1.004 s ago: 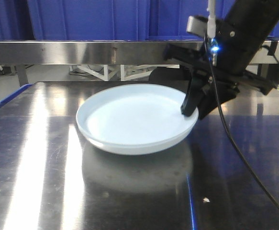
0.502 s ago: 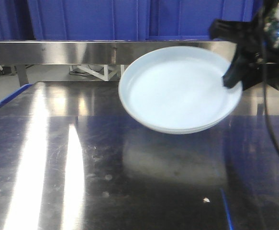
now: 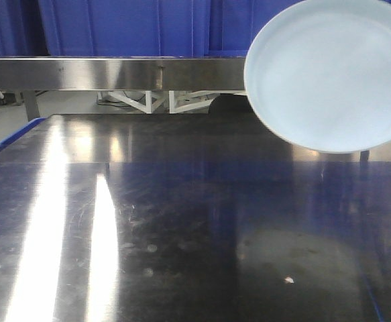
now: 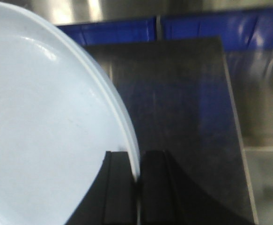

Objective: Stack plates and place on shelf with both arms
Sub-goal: 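Lift the stacked plates with the right gripper and raise them off the table, then hold the plate stack in the right gripper while the base turns away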

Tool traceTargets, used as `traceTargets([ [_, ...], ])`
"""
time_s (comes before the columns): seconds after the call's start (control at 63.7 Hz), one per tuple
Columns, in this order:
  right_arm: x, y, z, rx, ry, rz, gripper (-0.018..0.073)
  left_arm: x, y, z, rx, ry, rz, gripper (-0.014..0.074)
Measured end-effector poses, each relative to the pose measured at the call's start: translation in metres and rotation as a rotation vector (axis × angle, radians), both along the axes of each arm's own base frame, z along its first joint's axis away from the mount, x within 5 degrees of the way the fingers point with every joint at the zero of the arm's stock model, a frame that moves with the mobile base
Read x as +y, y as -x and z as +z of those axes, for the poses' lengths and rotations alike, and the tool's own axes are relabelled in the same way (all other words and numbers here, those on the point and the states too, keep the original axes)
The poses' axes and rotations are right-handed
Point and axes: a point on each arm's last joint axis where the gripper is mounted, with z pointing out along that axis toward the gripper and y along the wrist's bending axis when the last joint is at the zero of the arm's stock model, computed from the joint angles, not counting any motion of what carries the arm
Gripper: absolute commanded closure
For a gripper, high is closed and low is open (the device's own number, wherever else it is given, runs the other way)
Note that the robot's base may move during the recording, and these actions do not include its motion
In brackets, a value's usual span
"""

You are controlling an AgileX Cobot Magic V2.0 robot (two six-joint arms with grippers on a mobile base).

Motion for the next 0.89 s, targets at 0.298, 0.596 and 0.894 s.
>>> traceTargets([
  [0.298, -0.005, 0.040, 0.001, -0.142, 0.035, -0.012, 0.0509, 0.000, 0.000, 0.000, 0.000, 0.000, 0.000, 0.0516],
  [0.596, -0.008, 0.082, 0.004, -0.256, 0.031, -0.013, 0.0509, 0.000, 0.000, 0.000, 0.000, 0.000, 0.000, 0.0516],
  [0.894, -0.010, 0.122, 0.007, -0.409, 0.022, -0.014, 0.0509, 0.000, 0.000, 0.000, 0.000, 0.000, 0.000, 0.0516],
])
